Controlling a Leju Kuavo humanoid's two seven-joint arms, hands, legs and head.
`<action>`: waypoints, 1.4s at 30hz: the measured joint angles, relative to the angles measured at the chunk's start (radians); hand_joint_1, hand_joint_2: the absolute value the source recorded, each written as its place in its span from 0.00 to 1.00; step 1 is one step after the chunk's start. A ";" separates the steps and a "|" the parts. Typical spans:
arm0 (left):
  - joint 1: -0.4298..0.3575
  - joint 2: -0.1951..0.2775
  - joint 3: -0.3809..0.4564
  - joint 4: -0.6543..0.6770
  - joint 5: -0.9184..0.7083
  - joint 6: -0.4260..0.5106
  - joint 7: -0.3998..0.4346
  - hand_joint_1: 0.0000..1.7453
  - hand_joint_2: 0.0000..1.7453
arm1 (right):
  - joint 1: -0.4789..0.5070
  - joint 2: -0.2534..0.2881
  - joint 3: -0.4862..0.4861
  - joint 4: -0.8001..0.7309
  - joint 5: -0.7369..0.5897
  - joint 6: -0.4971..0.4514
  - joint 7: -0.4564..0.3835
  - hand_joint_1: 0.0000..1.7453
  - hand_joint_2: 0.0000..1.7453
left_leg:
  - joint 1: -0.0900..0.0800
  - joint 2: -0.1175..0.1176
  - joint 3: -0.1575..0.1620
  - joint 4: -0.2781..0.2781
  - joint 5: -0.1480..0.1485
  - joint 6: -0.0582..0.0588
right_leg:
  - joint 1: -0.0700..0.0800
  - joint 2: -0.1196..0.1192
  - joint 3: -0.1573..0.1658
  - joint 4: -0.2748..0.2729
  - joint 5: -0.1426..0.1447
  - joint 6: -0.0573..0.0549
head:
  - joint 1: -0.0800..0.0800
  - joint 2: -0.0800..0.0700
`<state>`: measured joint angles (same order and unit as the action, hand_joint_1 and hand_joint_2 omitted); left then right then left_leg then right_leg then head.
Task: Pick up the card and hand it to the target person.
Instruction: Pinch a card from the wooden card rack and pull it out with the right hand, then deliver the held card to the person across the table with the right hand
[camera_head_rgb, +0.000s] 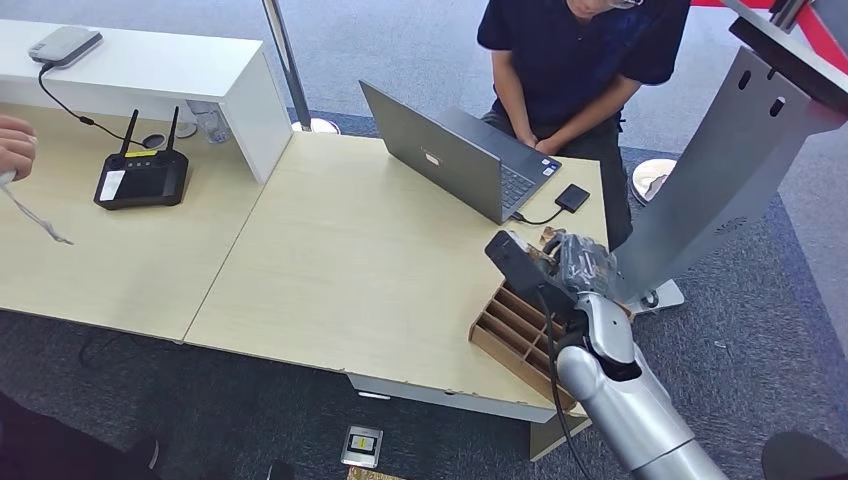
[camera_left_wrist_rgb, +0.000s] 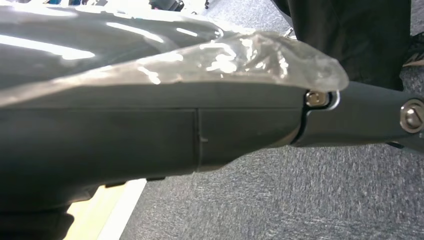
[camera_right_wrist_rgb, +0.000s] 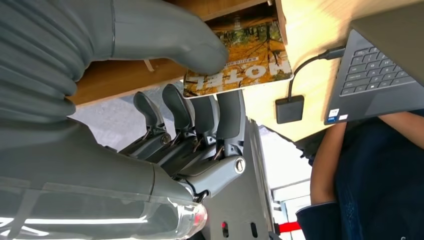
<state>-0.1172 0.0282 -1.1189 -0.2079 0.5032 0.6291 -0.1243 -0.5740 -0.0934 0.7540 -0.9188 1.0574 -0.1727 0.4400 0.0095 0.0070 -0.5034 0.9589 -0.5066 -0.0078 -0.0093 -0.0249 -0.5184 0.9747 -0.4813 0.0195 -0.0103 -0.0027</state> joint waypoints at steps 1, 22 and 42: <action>0.000 0.000 0.000 0.000 0.000 0.000 0.000 0.00 0.00 | 0.000 0.000 0.000 -0.003 0.003 0.001 0.003 0.87 1.00 | 0.000 0.000 0.000 0.000 0.000 0.000 | 0.000 0.000 0.000 0.000 0.000 0.000 | 0.000 0.000; 0.001 0.000 0.000 0.000 0.000 -0.002 -0.015 0.00 0.00 | 0.002 -0.039 -0.004 -0.215 0.120 0.067 0.072 0.87 1.00 | 0.000 0.000 -0.001 0.000 0.000 0.000 | 0.000 0.000 -0.002 0.000 0.000 0.000 | 0.000 0.000; 0.002 0.000 0.000 0.000 0.000 -0.004 -0.014 0.00 0.00 | -0.044 -0.079 -0.089 -0.345 -0.001 -0.103 0.017 0.90 1.00 | 0.000 0.000 -0.002 0.000 0.000 0.000 | 0.000 0.000 -0.002 0.000 0.000 0.000 | 0.000 0.000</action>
<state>-0.1154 0.0278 -1.1192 -0.2079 0.5032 0.6252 -0.1383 -0.6179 -0.1725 0.6650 -1.2638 1.0564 -0.2755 0.4568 0.0094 0.0071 -0.5051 0.9590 -0.5066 -0.0078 -0.0094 -0.0249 -0.5200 0.9746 -0.4812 0.0195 -0.0103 -0.0027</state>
